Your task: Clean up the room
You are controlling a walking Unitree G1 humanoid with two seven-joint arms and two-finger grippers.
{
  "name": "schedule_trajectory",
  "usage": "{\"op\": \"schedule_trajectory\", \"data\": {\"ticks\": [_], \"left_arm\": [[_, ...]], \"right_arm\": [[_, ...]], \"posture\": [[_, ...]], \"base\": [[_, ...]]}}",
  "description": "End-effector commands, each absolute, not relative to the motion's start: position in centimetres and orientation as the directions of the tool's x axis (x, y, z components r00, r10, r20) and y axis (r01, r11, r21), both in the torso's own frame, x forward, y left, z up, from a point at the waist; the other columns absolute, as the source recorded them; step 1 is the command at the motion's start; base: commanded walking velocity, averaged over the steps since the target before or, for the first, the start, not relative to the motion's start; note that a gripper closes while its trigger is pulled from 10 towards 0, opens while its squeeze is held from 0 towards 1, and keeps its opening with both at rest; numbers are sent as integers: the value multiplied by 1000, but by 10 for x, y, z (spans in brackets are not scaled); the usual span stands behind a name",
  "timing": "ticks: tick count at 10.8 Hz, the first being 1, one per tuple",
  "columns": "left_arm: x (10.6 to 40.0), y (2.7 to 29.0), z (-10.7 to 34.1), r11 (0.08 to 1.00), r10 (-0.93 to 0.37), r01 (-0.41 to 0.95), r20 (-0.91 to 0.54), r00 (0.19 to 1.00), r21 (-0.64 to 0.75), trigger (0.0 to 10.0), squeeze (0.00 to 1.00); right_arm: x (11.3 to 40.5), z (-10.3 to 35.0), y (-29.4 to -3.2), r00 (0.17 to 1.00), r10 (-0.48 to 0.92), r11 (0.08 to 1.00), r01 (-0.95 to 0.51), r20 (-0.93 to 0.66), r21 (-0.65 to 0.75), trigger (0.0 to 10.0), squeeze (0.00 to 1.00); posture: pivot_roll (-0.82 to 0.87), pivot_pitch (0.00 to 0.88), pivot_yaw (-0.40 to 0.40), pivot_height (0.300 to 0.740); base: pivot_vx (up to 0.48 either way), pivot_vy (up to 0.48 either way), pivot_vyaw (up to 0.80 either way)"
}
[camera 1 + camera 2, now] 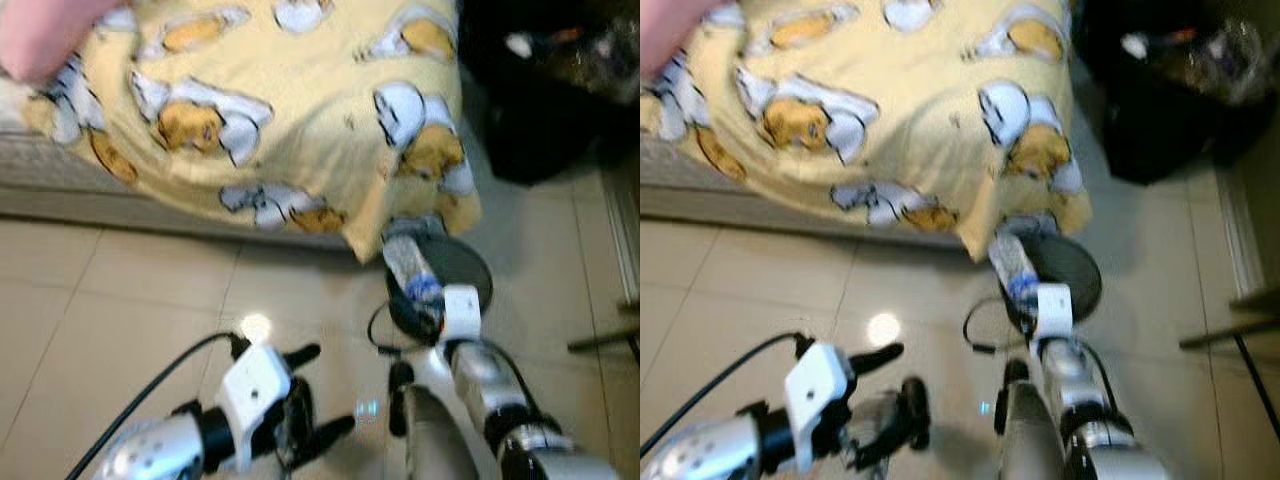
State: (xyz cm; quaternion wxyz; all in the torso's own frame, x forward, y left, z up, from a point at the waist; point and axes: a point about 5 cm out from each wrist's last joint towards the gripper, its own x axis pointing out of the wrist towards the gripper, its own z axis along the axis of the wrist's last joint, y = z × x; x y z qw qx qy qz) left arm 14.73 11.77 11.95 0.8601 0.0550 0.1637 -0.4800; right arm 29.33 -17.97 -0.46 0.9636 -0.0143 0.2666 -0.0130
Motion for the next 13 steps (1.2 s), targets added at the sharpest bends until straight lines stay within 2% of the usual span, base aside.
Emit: {"op": "schedule_trajectory", "data": {"ticks": [1,4,5,7,9,11,12,13], "left_arm": [[142,121,120,549,-793,833,-354,495,-66,10000,0],[132,127,122,586,-768,804,-383,514,-96,10000,0],[132,129,122,624,-746,775,-370,553,-102,10000,0],[135,130,121,647,-732,756,-358,580,-97,10000,0],[131,132,124,647,-729,757,-365,578,-93,10000,0],[127,135,124,655,-721,749,-376,582,-98,10000,0],[128,135,124,657,-719,747,-375,585,-95,10000,0],[128,134,124,659,-719,747,-372,587,-95,10000,0]], "right_arm": [[299,2,-182,873,-74,996,38,-482,-83,10000,0],[309,12,-184,886,-143,988,101,-441,-119,10000,0],[313,16,-185,888,-161,986,126,-432,-108,10000,0],[314,18,-191,884,-197,980,163,-424,-115,10000,0],[316,22,-202,865,-273,961,231,-421,-150,10000,0],[319,26,-201,861,-307,952,273,-407,-140,10000,0],[322,30,-204,853,-338,939,331,-399,-88,10000,1000],[326,35,-205,856,-339,935,351,-389,-42,10000,1000]], "posture": [[106,451,125,740],[123,462,109,740],[110,456,99,740],[100,456,96,740],[130,470,115,740],[141,470,121,740],[141,469,117,740],[136,469,111,740]], "base": [[0,0,0],[0,0,0],[0,0,0],[0,0,0],[0,0,0],[0,0,0],[0,0,0],[0,0,0]]}}
